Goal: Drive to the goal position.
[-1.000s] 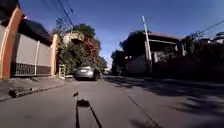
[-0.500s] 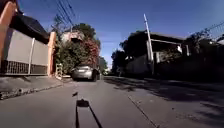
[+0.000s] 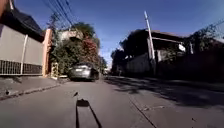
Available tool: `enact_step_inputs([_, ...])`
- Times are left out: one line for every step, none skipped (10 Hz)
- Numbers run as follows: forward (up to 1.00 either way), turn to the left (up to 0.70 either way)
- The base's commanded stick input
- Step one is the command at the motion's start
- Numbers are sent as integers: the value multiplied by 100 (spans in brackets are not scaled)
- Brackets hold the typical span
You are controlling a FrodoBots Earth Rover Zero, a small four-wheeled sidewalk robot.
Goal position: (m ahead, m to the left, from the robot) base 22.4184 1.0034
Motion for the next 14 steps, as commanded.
enact_step_inputs([100, 0])
enact_step_inputs([100, 0])
enact_step_inputs([100, 3])
enact_step_inputs([100, 10])
enact_step_inputs([100, 11])
enact_step_inputs([100, 11])
enact_step_inputs([100, 2])
enact_step_inputs([100, 0])
enact_step_inputs([100, 0])
enact_step_inputs([100, 0])
enact_step_inputs([100, 7])
enact_step_inputs([100, 12])
enact_step_inputs([100, 14])
enact_step_inputs([100, 12])
